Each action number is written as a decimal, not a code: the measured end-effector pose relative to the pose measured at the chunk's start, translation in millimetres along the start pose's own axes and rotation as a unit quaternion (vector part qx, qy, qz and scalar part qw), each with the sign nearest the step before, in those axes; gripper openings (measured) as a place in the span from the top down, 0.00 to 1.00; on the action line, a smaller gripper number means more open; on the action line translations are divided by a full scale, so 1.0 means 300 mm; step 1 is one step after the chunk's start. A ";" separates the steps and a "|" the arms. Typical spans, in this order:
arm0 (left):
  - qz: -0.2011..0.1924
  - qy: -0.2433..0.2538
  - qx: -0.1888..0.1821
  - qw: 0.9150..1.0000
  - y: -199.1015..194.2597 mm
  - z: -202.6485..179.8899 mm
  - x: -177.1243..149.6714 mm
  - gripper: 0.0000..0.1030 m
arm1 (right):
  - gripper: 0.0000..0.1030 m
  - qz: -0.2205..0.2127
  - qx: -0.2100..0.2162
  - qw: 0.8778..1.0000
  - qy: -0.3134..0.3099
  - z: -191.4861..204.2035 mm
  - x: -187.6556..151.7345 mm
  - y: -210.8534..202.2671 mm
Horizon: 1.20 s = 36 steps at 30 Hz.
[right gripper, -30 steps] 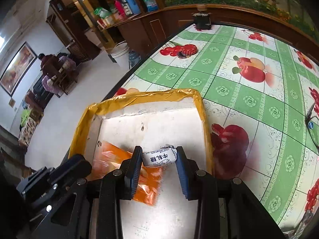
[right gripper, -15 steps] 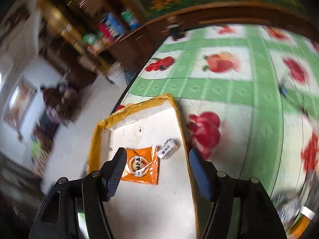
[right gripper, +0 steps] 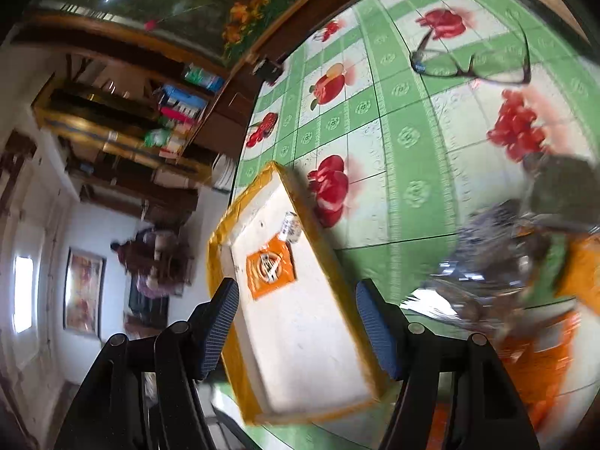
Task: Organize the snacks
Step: 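Move both open grippers back toward the snack pile, then grasp the orange cracker pack with the left gripper while the right grasps an orange packet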
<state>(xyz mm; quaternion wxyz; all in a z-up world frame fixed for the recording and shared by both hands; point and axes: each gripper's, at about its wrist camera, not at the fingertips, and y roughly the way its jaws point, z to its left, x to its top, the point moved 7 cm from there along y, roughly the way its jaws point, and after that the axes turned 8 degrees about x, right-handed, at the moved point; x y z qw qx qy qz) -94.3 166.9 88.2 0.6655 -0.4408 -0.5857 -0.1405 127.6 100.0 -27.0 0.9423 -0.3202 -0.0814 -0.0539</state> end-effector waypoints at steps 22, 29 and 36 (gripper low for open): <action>0.130 0.059 -0.148 0.979 -0.072 0.016 -0.248 0.19 | 0.32 0.120 -0.021 0.947 -0.296 -0.286 -0.231 -0.219; 0.151 0.050 -0.147 0.976 -0.072 0.039 -0.271 0.19 | 0.32 0.134 -0.034 0.924 -0.358 -0.231 -0.315 -0.185; 0.167 0.045 -0.140 0.975 -0.074 0.054 -0.282 0.19 | 0.32 0.204 -0.030 0.900 -0.383 -0.213 -0.446 -0.150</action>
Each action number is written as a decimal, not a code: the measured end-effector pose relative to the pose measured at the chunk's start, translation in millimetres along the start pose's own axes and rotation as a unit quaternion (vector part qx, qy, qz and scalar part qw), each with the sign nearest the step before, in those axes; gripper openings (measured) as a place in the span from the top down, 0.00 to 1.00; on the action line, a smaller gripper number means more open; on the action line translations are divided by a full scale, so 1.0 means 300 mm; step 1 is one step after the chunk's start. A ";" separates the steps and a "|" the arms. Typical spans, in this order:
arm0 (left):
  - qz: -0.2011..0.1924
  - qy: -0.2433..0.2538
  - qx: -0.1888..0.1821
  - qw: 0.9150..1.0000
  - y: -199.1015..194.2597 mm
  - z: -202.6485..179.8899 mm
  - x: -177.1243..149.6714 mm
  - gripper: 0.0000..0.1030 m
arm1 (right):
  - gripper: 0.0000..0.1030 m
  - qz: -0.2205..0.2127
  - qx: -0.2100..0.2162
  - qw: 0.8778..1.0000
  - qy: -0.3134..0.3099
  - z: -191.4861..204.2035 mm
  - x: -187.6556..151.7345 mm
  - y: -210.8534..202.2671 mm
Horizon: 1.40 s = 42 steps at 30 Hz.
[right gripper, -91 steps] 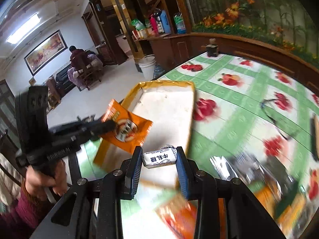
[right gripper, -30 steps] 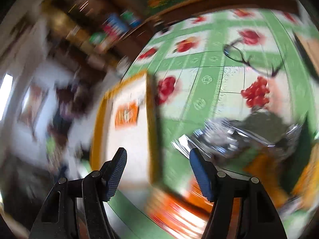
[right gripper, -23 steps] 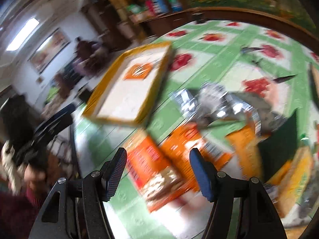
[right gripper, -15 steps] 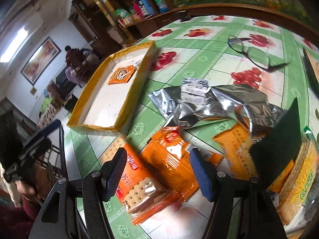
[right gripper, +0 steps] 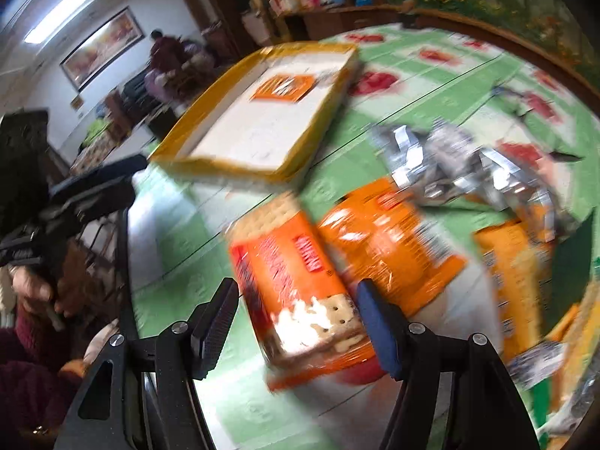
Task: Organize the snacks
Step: 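Grasp the orange cracker pack with the left gripper while the right grasps an orange packet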
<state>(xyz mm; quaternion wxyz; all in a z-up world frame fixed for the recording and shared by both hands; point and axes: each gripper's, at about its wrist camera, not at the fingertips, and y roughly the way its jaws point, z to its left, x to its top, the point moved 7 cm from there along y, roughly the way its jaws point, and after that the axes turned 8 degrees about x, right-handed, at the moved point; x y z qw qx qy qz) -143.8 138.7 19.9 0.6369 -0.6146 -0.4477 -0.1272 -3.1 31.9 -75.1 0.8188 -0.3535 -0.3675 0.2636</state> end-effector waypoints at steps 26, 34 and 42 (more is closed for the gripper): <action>0.129 -0.004 -0.081 0.988 0.096 -0.195 -0.153 0.18 | 0.31 -0.017 -0.080 0.996 -0.043 -0.108 0.024 -0.032; 0.146 0.020 -0.021 0.989 0.153 -0.249 -0.163 0.18 | 0.31 -0.048 -0.096 0.994 -0.008 -0.146 0.036 -0.075; 0.110 0.063 0.039 0.991 0.170 -0.223 -0.161 0.37 | 0.31 -0.081 -0.087 0.993 0.009 -0.159 0.047 -0.087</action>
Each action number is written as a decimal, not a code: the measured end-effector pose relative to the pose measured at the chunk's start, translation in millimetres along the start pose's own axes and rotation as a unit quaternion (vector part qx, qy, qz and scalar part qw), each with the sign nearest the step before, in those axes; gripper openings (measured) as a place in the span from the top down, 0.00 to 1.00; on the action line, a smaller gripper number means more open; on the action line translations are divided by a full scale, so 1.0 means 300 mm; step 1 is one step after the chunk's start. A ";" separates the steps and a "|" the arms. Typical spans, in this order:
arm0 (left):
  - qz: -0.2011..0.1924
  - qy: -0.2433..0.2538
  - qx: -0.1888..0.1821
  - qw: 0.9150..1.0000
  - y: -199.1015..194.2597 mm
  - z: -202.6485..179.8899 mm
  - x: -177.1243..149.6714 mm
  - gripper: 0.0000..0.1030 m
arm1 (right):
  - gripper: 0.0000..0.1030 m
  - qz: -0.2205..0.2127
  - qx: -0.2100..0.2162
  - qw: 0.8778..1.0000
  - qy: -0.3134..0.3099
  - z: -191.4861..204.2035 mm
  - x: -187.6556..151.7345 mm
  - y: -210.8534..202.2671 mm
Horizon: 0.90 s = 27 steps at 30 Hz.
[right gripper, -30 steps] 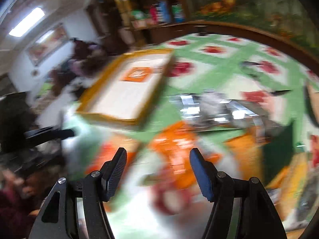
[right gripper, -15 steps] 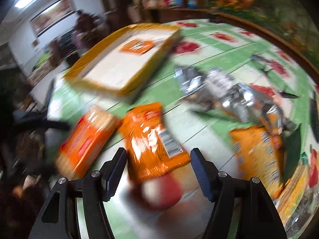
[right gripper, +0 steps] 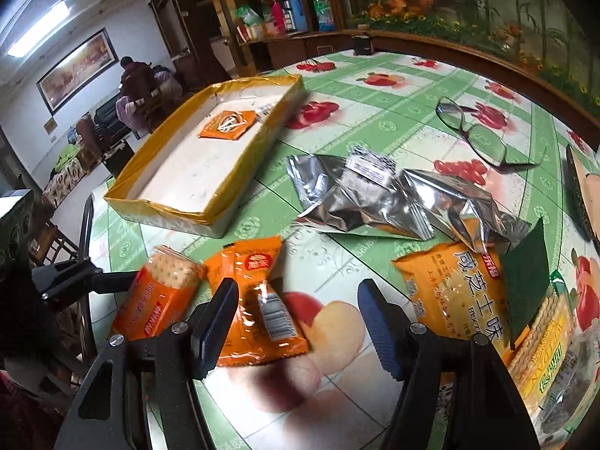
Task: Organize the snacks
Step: 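Grasp the orange cracker pack with the left gripper while the right grasps an orange packet, then carry the cracker pack into the tray with the left gripper while the right places its packet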
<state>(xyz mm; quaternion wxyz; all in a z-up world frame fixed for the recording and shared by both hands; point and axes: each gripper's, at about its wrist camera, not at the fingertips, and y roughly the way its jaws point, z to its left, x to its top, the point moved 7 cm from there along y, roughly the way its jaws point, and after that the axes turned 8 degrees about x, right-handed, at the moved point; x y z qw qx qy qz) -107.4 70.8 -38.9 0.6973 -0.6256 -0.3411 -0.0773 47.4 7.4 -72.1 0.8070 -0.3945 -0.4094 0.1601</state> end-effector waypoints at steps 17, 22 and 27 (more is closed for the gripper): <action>-0.042 0.024 0.043 0.998 -0.007 0.061 -0.020 0.46 | 0.52 0.034 -0.068 0.996 -0.055 0.080 -0.044 0.087; -0.051 0.004 -0.013 0.999 -0.022 0.043 -0.016 0.47 | 0.53 0.014 -0.059 0.998 -0.023 0.045 -0.030 0.053; -0.060 -0.001 -0.026 0.998 -0.038 0.023 -0.006 0.47 | 0.53 0.001 -0.041 0.999 -0.016 0.067 -0.034 0.027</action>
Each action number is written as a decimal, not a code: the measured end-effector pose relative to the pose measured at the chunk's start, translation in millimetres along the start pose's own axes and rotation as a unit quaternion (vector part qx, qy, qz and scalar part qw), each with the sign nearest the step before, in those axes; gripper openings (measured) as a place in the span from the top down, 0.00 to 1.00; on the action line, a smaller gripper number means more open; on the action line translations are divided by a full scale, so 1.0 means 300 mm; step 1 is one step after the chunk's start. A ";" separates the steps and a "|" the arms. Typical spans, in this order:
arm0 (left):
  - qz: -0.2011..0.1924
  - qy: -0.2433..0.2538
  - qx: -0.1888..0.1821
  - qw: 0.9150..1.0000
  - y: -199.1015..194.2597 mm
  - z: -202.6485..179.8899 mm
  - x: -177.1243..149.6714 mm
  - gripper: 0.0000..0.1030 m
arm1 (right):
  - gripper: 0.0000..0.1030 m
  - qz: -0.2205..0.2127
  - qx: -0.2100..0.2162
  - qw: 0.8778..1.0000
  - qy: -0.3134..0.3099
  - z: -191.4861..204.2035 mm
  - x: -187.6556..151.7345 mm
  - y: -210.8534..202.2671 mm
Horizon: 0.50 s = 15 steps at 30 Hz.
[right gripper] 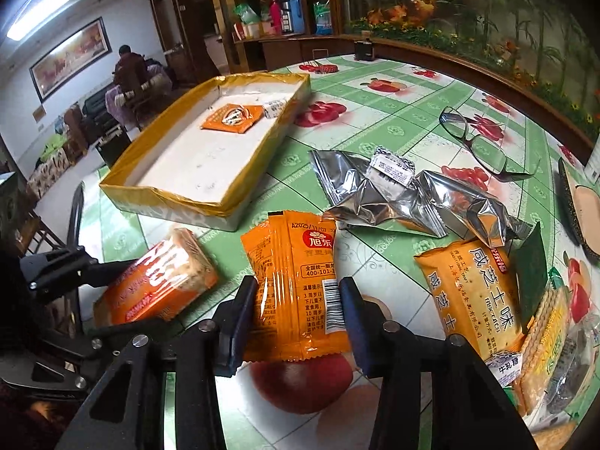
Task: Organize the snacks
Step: 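Carry the cracker pack into the tray with the left gripper while the right places its packet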
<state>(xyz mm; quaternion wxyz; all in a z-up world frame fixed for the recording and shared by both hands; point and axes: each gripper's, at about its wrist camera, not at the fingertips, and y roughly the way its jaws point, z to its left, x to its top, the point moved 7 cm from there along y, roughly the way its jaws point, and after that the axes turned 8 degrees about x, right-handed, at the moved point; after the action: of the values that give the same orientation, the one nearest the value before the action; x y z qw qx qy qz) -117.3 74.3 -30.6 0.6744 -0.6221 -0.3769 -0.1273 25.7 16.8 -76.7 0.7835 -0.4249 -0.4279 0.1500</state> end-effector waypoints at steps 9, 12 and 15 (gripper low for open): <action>-0.018 -0.021 -0.014 1.000 -0.036 0.018 0.027 0.47 | 0.53 -0.013 0.016 1.000 0.011 0.007 0.005 -0.026; -0.021 -0.028 -0.019 0.999 -0.048 0.030 0.035 0.47 | 0.53 -0.016 0.027 0.999 0.019 0.004 0.003 -0.034; -0.025 -0.032 -0.020 0.999 -0.059 0.038 0.042 0.47 | 0.53 -0.019 0.046 0.998 0.028 0.004 0.003 -0.041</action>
<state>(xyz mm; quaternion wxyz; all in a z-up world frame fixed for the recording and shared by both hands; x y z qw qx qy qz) -124.1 85.3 -9.7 0.6460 -0.6296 -0.4110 -0.1321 23.7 10.7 -66.1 0.8163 -0.3847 -0.4064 0.1429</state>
